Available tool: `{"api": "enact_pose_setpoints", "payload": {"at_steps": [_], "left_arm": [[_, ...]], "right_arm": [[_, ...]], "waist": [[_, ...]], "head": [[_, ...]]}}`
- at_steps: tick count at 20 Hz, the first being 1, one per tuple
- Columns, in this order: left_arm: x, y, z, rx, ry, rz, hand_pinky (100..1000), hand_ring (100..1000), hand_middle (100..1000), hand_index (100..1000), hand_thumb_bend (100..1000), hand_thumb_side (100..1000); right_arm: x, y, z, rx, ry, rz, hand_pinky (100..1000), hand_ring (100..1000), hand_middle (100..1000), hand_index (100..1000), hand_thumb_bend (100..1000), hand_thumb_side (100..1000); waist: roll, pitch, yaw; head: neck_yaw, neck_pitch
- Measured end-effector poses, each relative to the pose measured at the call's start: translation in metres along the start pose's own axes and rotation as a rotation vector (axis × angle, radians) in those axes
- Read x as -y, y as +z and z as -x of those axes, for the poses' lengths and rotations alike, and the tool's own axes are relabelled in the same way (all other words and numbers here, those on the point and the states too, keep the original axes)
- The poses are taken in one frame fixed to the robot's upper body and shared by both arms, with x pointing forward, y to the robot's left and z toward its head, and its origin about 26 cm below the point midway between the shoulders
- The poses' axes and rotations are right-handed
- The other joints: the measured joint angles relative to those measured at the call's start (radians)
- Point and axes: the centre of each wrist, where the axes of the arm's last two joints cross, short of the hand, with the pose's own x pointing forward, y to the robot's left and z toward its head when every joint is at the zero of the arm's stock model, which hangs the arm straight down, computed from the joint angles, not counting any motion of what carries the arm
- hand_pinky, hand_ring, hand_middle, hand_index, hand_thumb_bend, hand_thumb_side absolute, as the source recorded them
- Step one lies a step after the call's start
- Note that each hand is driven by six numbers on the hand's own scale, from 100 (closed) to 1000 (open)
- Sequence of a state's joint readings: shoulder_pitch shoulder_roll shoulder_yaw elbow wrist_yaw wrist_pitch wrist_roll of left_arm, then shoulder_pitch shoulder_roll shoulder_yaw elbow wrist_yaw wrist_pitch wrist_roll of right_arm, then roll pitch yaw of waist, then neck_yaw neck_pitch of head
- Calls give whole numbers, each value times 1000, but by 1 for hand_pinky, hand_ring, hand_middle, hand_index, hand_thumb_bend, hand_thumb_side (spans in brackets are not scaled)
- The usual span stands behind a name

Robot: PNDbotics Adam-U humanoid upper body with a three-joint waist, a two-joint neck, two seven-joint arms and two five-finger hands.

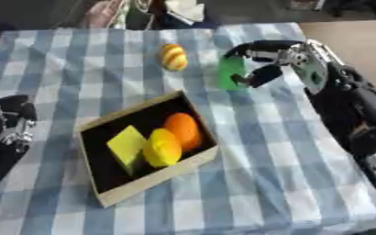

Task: Pick up objects on the table and place them in the box.

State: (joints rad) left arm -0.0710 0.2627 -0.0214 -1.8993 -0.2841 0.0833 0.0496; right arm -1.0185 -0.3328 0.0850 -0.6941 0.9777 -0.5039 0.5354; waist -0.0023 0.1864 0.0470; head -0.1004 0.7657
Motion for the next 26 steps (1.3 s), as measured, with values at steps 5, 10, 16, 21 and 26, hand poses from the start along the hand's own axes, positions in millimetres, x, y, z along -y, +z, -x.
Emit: {"api": "enact_pose_setpoints", "payload": {"at_steps": [5, 10, 16, 21, 26], "left_arm": [[0, 0, 0, 0, -1, 0, 719, 553, 587, 776, 208, 654], [2, 0, 0, -1, 6, -1, 719, 552, 587, 775, 208, 655], [3, 0, -1, 0, 8, 1, 719, 552, 586, 774, 205, 657], [4, 0, -1, 0, 15, 1, 722, 551, 586, 774, 201, 658], [5, 0, -1, -1, 16, 0, 724, 551, 585, 774, 202, 657]], "right_arm": [[-1, 0, 1, -19, 8, 3, 901, 920, 935, 1000, 107, 568], [-3, 1, 3, -37, 0, 53, 864, 841, 800, 991, 100, 257], [-10, 2, 7, -73, -16, 185, 822, 746, 597, 966, 100, 100], [-12, 3, 8, -74, -26, 315, 817, 724, 569, 959, 100, 100], [-4, 4, 4, -35, -31, 397, 819, 726, 569, 958, 100, 100]], "waist": [[0, 0, 2], [0, 0, 2], [0, 0, 2], [0, 0, 1], [0, 0, -3]], "head": [[-4, 0], [-5, 0], [-7, 0], [-7, 0], [-7, 0]]}}
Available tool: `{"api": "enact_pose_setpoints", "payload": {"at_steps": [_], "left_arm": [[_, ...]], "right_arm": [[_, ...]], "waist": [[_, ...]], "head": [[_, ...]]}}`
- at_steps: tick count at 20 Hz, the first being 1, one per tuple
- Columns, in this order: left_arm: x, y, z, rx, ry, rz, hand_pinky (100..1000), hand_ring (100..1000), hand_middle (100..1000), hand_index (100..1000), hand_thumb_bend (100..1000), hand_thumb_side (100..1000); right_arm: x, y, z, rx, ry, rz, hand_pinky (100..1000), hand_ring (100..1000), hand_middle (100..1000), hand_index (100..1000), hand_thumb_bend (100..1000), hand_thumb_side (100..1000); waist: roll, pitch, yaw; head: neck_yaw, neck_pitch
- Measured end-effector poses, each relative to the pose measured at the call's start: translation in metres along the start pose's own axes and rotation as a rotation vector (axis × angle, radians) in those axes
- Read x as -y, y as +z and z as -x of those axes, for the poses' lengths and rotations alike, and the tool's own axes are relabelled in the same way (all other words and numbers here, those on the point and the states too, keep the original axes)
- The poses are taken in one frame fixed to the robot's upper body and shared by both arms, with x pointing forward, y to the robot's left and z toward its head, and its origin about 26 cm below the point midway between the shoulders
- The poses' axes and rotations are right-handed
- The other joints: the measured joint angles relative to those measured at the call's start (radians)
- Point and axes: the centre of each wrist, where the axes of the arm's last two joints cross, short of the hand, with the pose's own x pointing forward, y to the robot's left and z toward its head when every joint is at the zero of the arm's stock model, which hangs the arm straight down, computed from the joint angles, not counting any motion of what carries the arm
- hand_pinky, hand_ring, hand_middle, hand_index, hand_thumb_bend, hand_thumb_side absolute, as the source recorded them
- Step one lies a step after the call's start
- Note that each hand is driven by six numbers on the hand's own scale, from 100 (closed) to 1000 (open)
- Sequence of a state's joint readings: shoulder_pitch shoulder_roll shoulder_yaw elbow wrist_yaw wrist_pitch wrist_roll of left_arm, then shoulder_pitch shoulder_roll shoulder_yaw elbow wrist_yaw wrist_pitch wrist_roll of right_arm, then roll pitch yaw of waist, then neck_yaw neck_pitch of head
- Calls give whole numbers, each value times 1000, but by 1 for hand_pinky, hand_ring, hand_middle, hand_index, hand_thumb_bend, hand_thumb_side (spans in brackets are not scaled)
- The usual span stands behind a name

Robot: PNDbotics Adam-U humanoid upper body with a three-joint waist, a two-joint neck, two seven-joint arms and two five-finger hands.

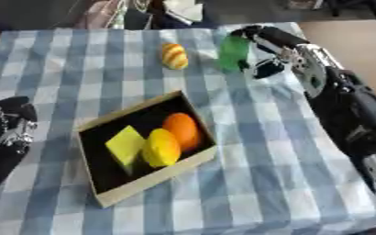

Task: Pick up objects on the table and place them in the box.

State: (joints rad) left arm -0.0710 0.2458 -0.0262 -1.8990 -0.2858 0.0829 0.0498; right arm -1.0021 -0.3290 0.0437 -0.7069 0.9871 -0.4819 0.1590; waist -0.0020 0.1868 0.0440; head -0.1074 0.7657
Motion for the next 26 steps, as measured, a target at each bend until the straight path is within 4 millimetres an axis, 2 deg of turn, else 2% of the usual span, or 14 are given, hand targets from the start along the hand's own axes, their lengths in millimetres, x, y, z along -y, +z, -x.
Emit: {"api": "enact_pose_setpoints", "payload": {"at_steps": [6, 10, 16, 20, 26], "left_arm": [[0, 0, 0, 0, 0, 0, 727, 551, 586, 774, 196, 659], [0, 0, 0, 0, 0, -1, 728, 554, 587, 775, 192, 659], [-2, 0, 0, 0, -1, -10, 728, 552, 586, 775, 195, 657], [-2, 0, 1, -1, -2, -16, 727, 550, 582, 775, 198, 656], [-3, 0, 1, -2, -2, -20, 727, 549, 581, 775, 197, 656]], "right_arm": [[13, -5, -10, 79, -20, 46, 824, 730, 573, 959, 100, 100], [26, -11, -25, 186, -22, 54, 830, 735, 575, 962, 100, 100], [47, -21, -62, 424, 17, -30, 834, 740, 576, 963, 100, 100], [53, -26, -91, 569, 31, -117, 838, 745, 579, 965, 100, 100], [53, -31, -125, 628, 23, -213, 850, 766, 614, 978, 100, 100]], "waist": [[0, 0, -2], [0, 0, -6], [0, 0, -6], [0, -1, -3], [-5, -1, 0]], "head": [[0, 0], [0, 0], [-4, 0], [-8, 0], [-10, 0]]}}
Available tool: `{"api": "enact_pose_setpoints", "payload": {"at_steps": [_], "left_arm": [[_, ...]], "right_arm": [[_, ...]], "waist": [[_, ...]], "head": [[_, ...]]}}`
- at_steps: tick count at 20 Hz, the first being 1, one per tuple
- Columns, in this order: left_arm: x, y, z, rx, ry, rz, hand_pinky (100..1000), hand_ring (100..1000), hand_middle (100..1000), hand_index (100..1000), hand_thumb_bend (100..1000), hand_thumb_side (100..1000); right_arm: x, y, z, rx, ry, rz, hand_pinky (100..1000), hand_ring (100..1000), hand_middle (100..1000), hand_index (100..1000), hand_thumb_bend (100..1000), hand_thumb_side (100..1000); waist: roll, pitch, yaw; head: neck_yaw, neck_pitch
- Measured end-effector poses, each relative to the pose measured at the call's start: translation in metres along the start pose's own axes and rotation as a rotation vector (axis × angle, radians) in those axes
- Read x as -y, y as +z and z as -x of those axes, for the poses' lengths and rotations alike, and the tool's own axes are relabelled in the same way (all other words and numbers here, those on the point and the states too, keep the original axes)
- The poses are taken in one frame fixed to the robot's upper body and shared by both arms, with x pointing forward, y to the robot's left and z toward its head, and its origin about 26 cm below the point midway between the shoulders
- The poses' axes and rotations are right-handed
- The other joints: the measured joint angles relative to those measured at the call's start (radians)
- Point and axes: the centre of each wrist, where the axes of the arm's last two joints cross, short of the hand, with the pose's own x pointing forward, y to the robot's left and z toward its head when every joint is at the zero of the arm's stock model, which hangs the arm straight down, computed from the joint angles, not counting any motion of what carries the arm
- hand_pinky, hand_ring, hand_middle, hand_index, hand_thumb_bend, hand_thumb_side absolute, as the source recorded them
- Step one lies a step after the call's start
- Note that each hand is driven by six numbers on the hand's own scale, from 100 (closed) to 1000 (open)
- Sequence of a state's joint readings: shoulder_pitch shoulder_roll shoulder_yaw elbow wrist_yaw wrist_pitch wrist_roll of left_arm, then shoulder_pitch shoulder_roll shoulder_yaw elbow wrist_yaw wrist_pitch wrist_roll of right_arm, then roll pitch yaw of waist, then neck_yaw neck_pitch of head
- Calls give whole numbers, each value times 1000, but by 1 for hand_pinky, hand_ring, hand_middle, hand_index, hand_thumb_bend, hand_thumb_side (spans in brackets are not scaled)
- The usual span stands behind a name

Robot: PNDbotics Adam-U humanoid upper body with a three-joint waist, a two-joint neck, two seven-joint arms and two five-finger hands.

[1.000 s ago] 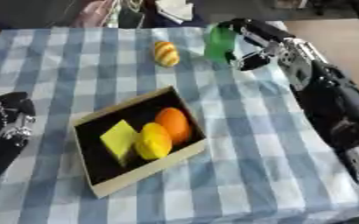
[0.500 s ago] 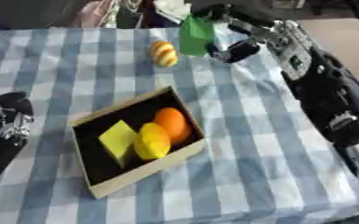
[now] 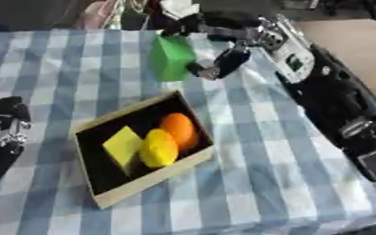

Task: Pick up objects on the table and place them in the box.

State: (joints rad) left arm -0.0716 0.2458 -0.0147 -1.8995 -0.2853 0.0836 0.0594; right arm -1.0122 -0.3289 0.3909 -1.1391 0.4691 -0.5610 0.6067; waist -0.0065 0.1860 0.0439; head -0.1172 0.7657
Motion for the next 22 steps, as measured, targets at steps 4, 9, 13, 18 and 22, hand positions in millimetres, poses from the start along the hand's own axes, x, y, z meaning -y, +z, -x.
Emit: {"api": "enact_pose_setpoints", "payload": {"at_steps": [4, 9, 13, 18, 22], "left_arm": [[0, 0, 0, 1, 0, 0, 727, 548, 580, 775, 199, 655], [0, 0, 0, 1, 0, 0, 727, 548, 580, 775, 200, 656], [0, 0, 0, 1, 0, 0, 728, 548, 580, 775, 200, 656], [0, -1, -1, 3, 0, 0, 728, 547, 580, 775, 200, 656], [0, -1, -1, 4, 0, 0, 728, 547, 580, 776, 200, 656]], "right_arm": [[2, -12, -14, 16, 42, -45, 854, 778, 638, 988, 100, 135], [1, -23, -24, 22, 131, -84, 851, 778, 665, 996, 102, 237], [-6, -25, -23, 14, 199, -101, 851, 790, 699, 1000, 163, 332], [-20, -25, -16, 4, 254, -134, 859, 818, 794, 1000, 239, 470], [-27, -25, -12, 8, 294, -148, 869, 843, 882, 1000, 285, 555]], "waist": [[-1, 0, 3], [-2, 0, 6], [-3, 0, 7], [-6, 0, 8], [-6, 0, 8]], "head": [[-3, 0], [-8, 0], [-9, 0], [-9, 0], [-9, 0]]}}
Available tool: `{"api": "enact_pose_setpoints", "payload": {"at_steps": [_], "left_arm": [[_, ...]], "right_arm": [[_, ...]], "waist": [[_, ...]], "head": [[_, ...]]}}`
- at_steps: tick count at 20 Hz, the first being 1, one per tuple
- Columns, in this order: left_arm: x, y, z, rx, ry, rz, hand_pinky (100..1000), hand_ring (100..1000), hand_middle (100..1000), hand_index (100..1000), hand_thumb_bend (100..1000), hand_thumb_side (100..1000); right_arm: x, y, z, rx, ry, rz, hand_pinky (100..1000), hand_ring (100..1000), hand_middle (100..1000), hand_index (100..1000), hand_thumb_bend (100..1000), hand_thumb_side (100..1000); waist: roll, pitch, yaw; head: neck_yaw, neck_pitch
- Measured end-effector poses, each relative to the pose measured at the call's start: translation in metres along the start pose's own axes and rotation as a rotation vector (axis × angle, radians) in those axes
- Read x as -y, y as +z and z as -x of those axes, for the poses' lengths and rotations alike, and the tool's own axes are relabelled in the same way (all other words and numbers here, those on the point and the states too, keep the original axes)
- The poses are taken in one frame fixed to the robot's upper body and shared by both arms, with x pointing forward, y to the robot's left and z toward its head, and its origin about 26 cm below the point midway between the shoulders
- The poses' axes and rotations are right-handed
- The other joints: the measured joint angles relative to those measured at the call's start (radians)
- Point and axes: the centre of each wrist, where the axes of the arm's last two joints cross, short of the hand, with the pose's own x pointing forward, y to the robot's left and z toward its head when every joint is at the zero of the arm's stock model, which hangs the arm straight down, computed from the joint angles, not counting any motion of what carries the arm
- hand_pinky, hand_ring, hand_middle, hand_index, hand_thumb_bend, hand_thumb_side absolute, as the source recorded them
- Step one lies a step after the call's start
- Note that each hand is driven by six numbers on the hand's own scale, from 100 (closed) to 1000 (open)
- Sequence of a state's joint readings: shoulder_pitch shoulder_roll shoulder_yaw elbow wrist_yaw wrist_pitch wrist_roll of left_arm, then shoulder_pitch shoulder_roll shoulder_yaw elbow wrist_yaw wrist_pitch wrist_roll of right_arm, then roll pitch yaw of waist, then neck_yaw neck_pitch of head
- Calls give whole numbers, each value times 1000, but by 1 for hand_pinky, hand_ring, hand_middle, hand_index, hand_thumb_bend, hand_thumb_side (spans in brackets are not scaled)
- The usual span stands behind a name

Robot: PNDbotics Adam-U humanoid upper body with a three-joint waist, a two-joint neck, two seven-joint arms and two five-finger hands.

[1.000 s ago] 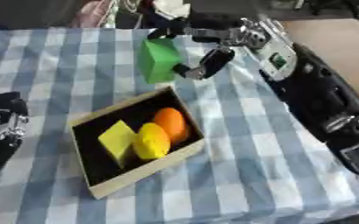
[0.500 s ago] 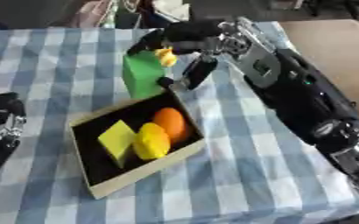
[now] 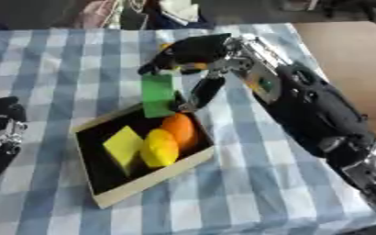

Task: Pick up objects on the table and place them in the box.

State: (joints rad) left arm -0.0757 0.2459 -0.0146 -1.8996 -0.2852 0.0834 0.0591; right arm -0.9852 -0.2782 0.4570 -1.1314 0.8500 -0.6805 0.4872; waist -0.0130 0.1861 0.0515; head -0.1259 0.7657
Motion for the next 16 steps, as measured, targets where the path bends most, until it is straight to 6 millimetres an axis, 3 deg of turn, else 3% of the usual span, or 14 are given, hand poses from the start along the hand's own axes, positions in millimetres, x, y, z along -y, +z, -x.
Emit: {"api": "enact_pose_setpoints", "payload": {"at_steps": [4, 7, 16], "left_arm": [[0, 0, 0, 0, 0, 0, 729, 547, 580, 776, 202, 657], [0, 0, 0, 0, 0, 0, 729, 547, 580, 776, 202, 657], [0, 0, 0, -1, 0, 0, 728, 546, 579, 776, 204, 657]], "right_arm": [[-3, 0, 1, 11, 32, 2, 881, 866, 958, 1000, 316, 605], [-3, 0, 2, 20, 46, 8, 883, 869, 965, 1000, 323, 608], [5, 19, 12, 1, 40, 24, 877, 846, 845, 1000, 247, 624]], "waist": [[-2, 0, -1], [-2, 0, -2], [-7, 0, -8]], "head": [[0, 0], [0, 0], [2, 0]]}}
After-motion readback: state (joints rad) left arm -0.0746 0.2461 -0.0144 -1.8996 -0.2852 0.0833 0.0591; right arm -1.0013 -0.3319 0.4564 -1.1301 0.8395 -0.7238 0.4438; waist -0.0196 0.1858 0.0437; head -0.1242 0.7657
